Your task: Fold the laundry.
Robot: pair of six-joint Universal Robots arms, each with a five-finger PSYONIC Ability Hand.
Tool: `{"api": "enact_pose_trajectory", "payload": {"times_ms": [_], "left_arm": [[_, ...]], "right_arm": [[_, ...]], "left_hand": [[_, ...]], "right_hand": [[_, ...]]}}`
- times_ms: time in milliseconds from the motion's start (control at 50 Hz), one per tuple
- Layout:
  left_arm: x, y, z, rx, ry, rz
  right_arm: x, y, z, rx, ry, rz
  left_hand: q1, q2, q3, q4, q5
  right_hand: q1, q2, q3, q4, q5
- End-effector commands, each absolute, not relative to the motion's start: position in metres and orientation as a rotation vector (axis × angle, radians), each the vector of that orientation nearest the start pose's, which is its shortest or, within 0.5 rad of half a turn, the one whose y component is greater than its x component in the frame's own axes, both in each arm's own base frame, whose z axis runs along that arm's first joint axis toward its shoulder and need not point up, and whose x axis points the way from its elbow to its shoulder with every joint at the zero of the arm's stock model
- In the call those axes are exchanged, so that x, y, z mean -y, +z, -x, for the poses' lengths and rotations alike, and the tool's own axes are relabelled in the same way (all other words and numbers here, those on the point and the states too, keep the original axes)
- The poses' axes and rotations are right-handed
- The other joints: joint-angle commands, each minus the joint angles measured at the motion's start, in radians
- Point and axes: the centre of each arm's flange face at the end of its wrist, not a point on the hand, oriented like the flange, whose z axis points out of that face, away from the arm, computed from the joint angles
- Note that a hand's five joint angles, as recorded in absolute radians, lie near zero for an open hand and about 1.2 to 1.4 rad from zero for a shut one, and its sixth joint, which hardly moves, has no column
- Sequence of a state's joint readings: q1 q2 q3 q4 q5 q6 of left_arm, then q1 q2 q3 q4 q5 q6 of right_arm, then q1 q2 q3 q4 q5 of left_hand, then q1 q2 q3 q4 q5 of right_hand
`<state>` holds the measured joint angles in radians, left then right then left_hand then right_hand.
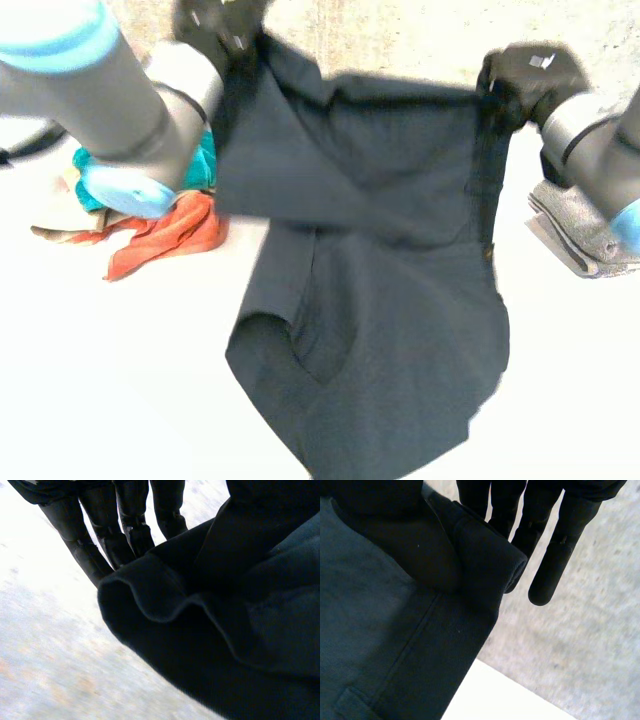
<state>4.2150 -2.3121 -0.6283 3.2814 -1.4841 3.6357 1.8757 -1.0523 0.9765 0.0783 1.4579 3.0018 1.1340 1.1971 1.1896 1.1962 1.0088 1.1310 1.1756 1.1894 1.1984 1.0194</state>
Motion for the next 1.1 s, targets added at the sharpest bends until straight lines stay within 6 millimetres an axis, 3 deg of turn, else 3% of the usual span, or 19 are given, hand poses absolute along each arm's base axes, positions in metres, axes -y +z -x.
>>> {"api": "enact_pose_trajectory", "payload": {"times_ms": [20, 60, 180, 340, 360, 380, 400, 420, 520, 600, 700, 740, 860, 880, 940, 1020, 1100], "left_arm": [[0.401, 0.24, 0.366, -1.62, -2.551, -0.994], [0.414, 0.226, 0.363, -1.625, -2.533, -0.958], [0.443, 0.211, 0.346, -1.613, -2.507, -0.88], [0.453, 0.234, 0.342, -1.533, -2.59, -0.82], [0.452, 0.239, 0.344, -1.515, -2.603, -0.819], [0.452, 0.24, 0.344, -1.511, -2.606, -0.817], [0.45, 0.242, 0.345, -1.51, -2.607, -0.818], [0.446, 0.243, 0.347, -1.533, -2.588, -0.82], [0.435, 0.251, 0.341, -1.638, -2.47, -0.791], [0.425, 0.264, 0.323, -1.743, -2.35, -0.721], [0.389, 0.267, 0.312, -1.923, -2.201, -0.747], [0.365, 0.262, 0.31, -2.02, -2.144, -0.819], [0.303, 0.243, 0.301, -2.281, -1.993, -0.926], [0.285, 0.238, 0.298, -2.359, -1.951, -0.942], [0.26, 0.228, 0.293, -2.489, -1.877, -0.966], [0.214, 0.198, 0.289, -2.734, -1.671, -1.062], [0.189, 0.178, 0.289, -2.85, -1.541, -1.122]], "right_arm": [[0.385, 0.226, -0.276, -2.045, -2.1, 0.633], [0.393, 0.21, -0.279, -2.029, -2.118, 0.653], [0.415, 0.199, -0.286, -1.912, -2.24, 0.625], [0.446, 0.211, -0.299, -1.646, -2.435, 0.552], [0.454, 0.209, -0.299, -1.632, -2.455, 0.539], [0.456, 0.208, -0.301, -1.636, -2.451, 0.542], [0.458, 0.205, -0.302, -1.659, -2.438, 0.548], [0.458, 0.2, -0.303, -1.747, -2.387, 0.573], [0.445, 0.194, -0.299, -2.038, -2.16, 0.688], [0.432, 0.215, -0.281, -2.155, -2.06, 0.707], [0.407, 0.236, -0.265, -2.237, -1.971, 0.818], [0.39, 0.242, -0.259, -2.281, -1.921, 0.924], [0.347, 0.242, -0.234, -2.416, -1.735, 1.087], [0.336, 0.235, -0.227, -2.456, -1.66, 1.103], [0.321, 0.224, -0.217, -2.499, -1.553, 1.096], [0.295, 0.193, -0.205, -2.525, -1.354, 1.095], [0.285, 0.17, -0.201, -2.485, -1.291, 1.075]], "left_hand": [[0.262, 0.199, 0.207, 0.2, 0.213], [0.262, 0.199, 0.207, 0.2, 0.213], [0.262, 0.199, 0.207, 0.2, 0.213], [0.262, 0.199, 0.207, 0.2, 0.213], [-0.147, -0.21, -0.203, -0.209, -0.197], [-0.503, -0.566, -0.559, -0.565, -0.552], [-0.873, -0.936, -0.928, -0.935, -0.922], [-0.959, -1.023, -1.015, -1.022, -1.009], [-0.959, -1.023, -1.015, -1.022, -1.009], [-0.959, -1.023, -1.015, -1.022, -1.009], [-0.959, -1.023, -1.015, -1.022, -1.009], [-0.959, -1.023, -1.015, -1.022, -1.009], [-0.947, -1.011, -1.003, -1.01, -0.997], [-0.871, -0.935, -0.927, -0.934, -0.921], [-0.71, -0.773, -0.765, -0.772, -0.759], [-0.609, -0.673, -0.665, -0.672, -0.659], [-0.615, -0.678, -0.671, -0.677, -0.665]], "right_hand": [[0.265, 0.221, 0.207, 0.198, 0.202], [0.265, 0.221, 0.207, 0.198, 0.202], [0.265, 0.221, 0.207, 0.198, 0.202], [0.265, 0.221, 0.207, 0.198, 0.202], [0.265, 0.221, 0.207, 0.198, 0.202], [-0.061, -0.105, -0.119, -0.128, -0.124], [-0.602, -0.646, -0.66, -0.669, -0.665], [-0.956, -1.001, -1.015, -1.024, -1.019], [-0.956, -1.001, -1.015, -1.024, -1.019], [-0.956, -1.001, -1.015, -1.024, -1.019], [-0.956, -1.001, -1.015, -1.024, -1.019], [-0.956, -1.001, -1.015, -1.024, -1.019], [-0.956, -1.001, -1.015, -1.024, -1.019], [-0.846, -0.891, -0.905, -0.914, -0.909], [-0.663, -0.708, -0.722, -0.731, -0.726], [-0.338, -0.382, -0.396, -0.405, -0.4], [-0.322, -0.367, -0.381, -0.39, -0.385]]}}
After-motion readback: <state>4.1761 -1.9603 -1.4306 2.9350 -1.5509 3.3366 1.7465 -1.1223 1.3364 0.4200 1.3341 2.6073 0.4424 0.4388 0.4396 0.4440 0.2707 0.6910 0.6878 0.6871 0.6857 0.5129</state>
